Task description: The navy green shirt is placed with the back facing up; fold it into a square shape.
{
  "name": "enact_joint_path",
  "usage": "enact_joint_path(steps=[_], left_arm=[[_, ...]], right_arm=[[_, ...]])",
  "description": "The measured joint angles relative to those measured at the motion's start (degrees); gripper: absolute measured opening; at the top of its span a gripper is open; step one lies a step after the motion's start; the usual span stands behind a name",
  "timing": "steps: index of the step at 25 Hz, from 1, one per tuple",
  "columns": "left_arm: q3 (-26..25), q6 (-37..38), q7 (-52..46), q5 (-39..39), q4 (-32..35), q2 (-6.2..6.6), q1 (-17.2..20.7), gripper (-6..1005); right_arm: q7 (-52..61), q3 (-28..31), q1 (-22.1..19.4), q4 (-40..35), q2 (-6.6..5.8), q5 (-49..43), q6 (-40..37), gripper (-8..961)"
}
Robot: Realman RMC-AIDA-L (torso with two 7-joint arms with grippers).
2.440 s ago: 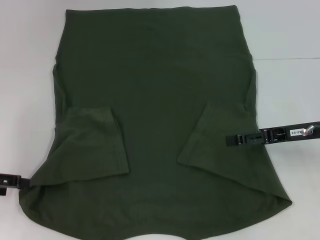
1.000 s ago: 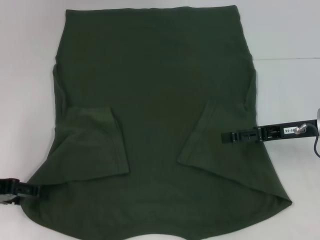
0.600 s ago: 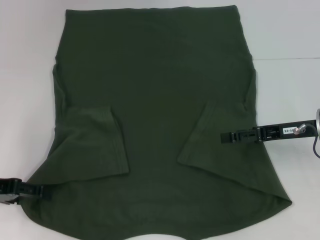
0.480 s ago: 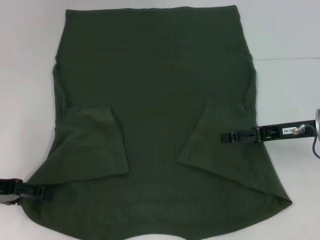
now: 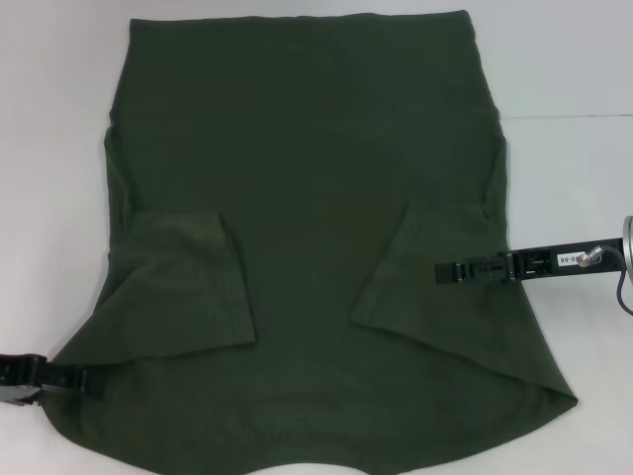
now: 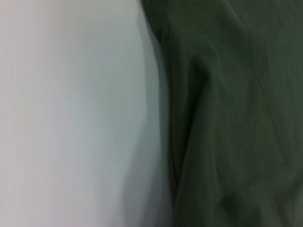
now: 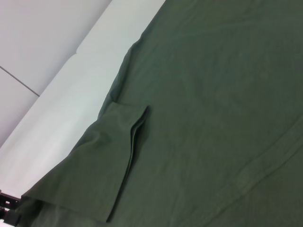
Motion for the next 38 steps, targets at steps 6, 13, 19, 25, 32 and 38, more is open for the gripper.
enact_joint_path(steps=[6,13,19,25,32,38], left_arm=[[1.08,0.01,0.01,-0.02,-0.12,-0.03,-0.08,836],[1.41,-0.42,-0.05,-0.12,-1.62,-0.05,-0.67,430],[1.40,-0.52,-0.16,-0.09,-1.65,-0.01,-0.71,232],[1.40,-0.59,-0.12,-0.25,-1.70,-0.02,-0.70,210],[3.79,-2.12,0.93,-0.09,-2.68,-0.29,-0.76,172],[4.14,-2.77,0.84,-0.47,-2.81,-0.44,-0.95,117]], right_arm=[[0.00,0.00,-0.02,0.00,-0.01,0.07,0.00,852],[-0.17,0.00,0.03,0.00,0.07,-0.02,-0.01,851],[-0.43,0.00,0.02,0.00,0.08,-0.07,-0.01,850],[-0.53,0.00,0.02,0.00,0.08,-0.07,-0.11,850],[-0.70,0.00,0.02,0.00,0.14,0.00,-0.16,849],[-0.79,0.00,0.02,0.00,0.17,0.02,-0.06,850]])
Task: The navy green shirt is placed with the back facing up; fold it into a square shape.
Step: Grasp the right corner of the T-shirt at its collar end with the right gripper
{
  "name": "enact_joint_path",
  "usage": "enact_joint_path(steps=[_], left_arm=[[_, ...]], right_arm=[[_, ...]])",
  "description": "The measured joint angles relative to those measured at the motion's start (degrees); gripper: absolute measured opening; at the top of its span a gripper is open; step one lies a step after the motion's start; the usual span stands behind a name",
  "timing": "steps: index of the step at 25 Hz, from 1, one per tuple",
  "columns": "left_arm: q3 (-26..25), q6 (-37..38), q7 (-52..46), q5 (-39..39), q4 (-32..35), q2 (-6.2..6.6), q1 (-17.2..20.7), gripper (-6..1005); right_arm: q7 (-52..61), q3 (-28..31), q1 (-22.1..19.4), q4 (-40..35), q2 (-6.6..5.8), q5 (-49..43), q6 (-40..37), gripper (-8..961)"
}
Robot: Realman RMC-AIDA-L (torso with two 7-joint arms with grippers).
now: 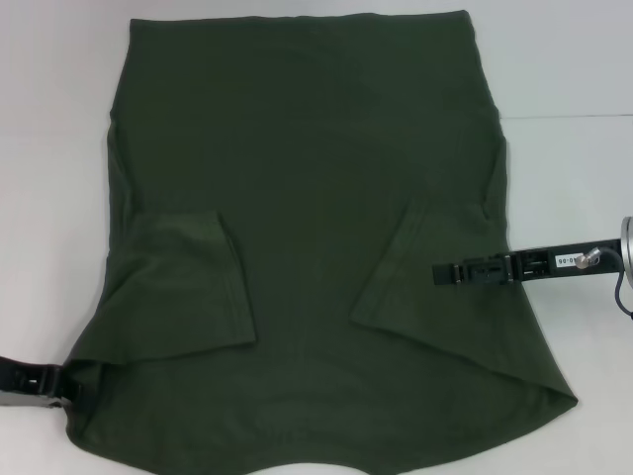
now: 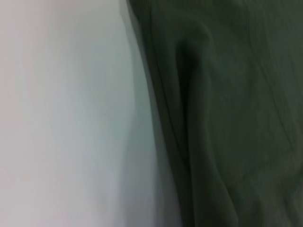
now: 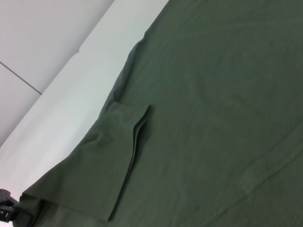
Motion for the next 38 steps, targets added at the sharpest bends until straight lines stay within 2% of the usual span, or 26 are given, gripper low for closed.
enact_joint_path(steps=[4,9,18,26,38], left_arm=[[0.05,0.39,0.00,0.00,0.10,0.16,-0.26,28],[-0.08,0.86,0.19,-0.01,0.32,0.35,-0.36,28],[-0.35,1.47,0.52,-0.34,0.55,0.73,-1.01,28],[-0.36,1.98,0.67,-0.96,0.90,0.78,-1.18,27],[-0.36,2.00,0.56,-1.81,0.94,0.77,-1.20,27]], right_arm=[[0.10,0.00,-0.02,0.00,0.00,-0.07,-0.05,830],[3.04,-0.02,-0.55,0.00,-0.79,-0.24,-1.22,805],[14.39,0.13,-1.01,-0.41,-3.51,-5.25,-6.01,760],[16.62,0.93,-2.83,-0.40,-5.79,-5.42,-9.21,729],[17.99,0.82,-6.85,-0.68,-6.90,-5.59,-11.24,728]])
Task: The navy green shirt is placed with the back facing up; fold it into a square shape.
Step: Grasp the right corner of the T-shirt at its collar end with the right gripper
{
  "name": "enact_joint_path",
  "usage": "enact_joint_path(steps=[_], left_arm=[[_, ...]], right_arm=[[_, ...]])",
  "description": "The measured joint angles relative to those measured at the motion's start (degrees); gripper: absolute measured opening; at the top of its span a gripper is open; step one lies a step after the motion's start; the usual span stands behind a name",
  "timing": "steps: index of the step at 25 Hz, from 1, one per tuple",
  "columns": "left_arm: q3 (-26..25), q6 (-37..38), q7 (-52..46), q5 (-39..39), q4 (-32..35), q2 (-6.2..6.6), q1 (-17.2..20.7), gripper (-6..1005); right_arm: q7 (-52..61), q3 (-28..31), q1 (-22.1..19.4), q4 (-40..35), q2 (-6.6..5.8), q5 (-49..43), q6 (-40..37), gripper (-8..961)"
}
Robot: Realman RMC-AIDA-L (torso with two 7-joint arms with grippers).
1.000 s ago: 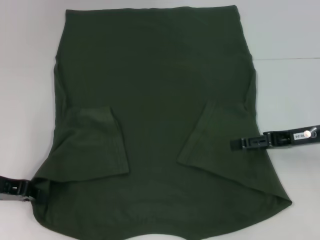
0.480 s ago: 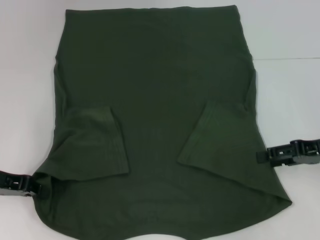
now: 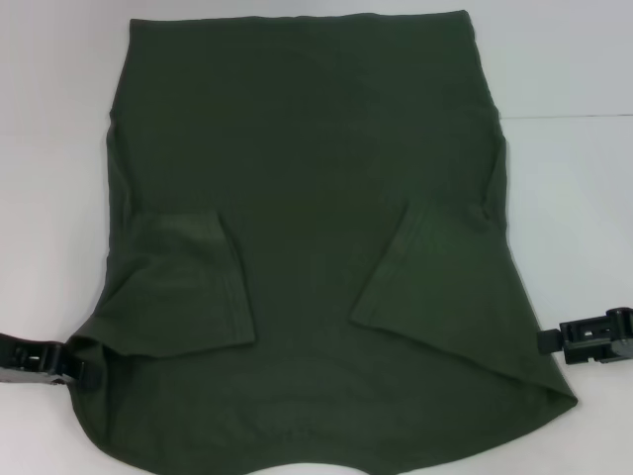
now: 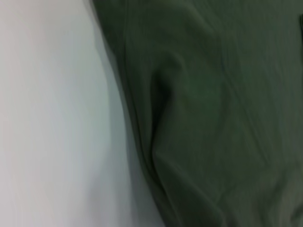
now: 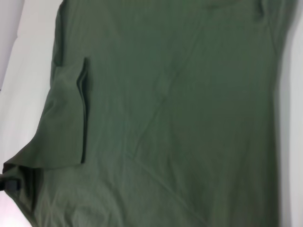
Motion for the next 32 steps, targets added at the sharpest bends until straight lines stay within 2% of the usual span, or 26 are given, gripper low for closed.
enact_joint_path(steps=[11,17,32], left_arm=[[0.00,-0.02,-0.27,-0.02,-0.02,0.09,-0.45,28],[0.00,-0.02,-0.34,-0.04,-0.04,0.09,-0.54,29],[0.00,-0.01,-0.86,-0.11,-0.04,0.09,-1.46,28]], right_arm=[[-0.04,-0.22,-1.52,0.42,-0.52,-1.14,0.15,727],[-0.38,-0.17,-0.96,0.47,0.73,-3.08,0.92,727],[-0.50,-0.16,-0.84,0.59,1.68,-3.20,2.05,726]])
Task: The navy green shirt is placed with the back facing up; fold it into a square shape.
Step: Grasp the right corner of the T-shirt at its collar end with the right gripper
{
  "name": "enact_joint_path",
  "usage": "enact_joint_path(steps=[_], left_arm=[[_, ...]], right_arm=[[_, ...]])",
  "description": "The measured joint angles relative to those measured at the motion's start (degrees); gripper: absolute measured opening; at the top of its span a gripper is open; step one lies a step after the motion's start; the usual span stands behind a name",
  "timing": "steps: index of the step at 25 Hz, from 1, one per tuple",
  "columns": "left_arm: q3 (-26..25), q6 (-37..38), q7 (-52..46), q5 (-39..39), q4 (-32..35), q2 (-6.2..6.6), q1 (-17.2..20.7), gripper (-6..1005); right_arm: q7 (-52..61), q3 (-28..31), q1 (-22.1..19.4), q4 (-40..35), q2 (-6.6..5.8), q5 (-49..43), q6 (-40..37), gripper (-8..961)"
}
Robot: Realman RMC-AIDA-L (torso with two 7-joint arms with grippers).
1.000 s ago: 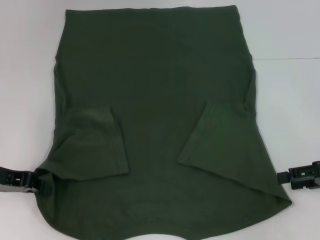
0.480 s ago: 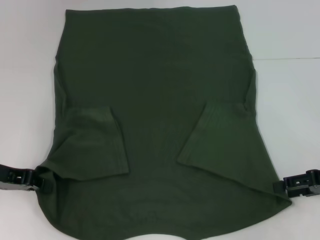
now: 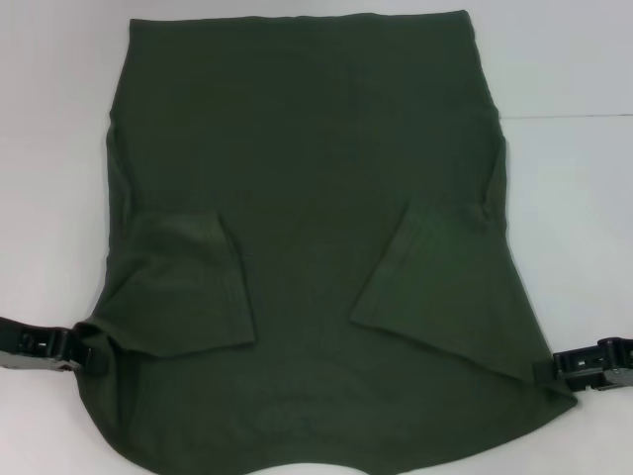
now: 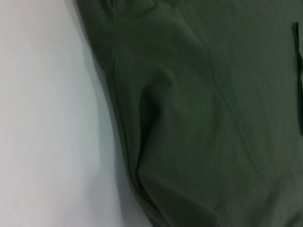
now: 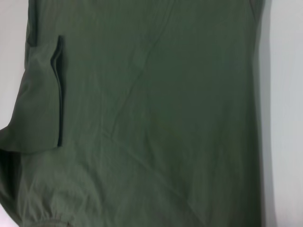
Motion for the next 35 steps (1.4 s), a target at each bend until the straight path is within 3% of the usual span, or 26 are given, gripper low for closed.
enact_joint_path(steps=[18,35], left_arm=[[0.00,-0.01,-0.31,-0.09,0.00,0.18,-0.21,27],[0.00,0.00,-0.31,-0.09,0.00,0.26,-0.44,28]], right_arm=[[-0.17,-0.25,0.17,0.05,1.11,-0.21,0.46,725],[-0.72,-0.81,-0.45,-0.05,1.03,-0.96,-0.59,729]])
